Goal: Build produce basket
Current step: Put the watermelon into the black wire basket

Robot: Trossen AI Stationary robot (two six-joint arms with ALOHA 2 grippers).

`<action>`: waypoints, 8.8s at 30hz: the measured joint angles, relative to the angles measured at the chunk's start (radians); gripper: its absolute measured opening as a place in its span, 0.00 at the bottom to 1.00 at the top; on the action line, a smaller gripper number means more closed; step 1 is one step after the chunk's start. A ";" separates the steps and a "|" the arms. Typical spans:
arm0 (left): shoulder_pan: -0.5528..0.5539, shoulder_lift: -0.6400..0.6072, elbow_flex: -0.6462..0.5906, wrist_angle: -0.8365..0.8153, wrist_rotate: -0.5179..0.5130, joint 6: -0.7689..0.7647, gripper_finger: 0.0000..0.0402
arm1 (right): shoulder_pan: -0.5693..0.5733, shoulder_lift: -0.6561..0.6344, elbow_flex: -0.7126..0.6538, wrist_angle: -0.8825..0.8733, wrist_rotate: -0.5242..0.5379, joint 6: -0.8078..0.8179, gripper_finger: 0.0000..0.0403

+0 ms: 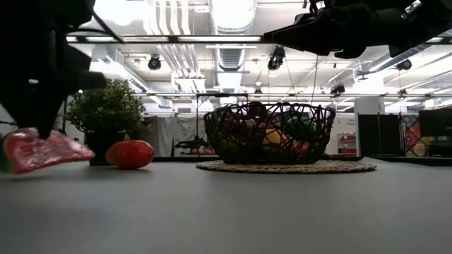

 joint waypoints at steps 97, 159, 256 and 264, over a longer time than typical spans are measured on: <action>0.048 0.088 0.087 0.748 -0.362 0.748 0.45 | -0.004 0.066 0.080 -0.217 0.077 0.543 0.55; 0.054 0.185 0.068 1.542 -0.479 1.752 0.07 | 0.056 0.268 0.090 0.225 -0.063 0.481 0.64; -0.075 -0.116 0.003 1.090 -0.529 1.821 0.48 | -0.443 0.186 0.597 -1.263 -0.089 0.524 0.55; -0.074 -0.116 0.003 1.091 -0.529 1.821 0.48 | -0.442 0.186 0.597 -1.245 -0.089 0.544 0.57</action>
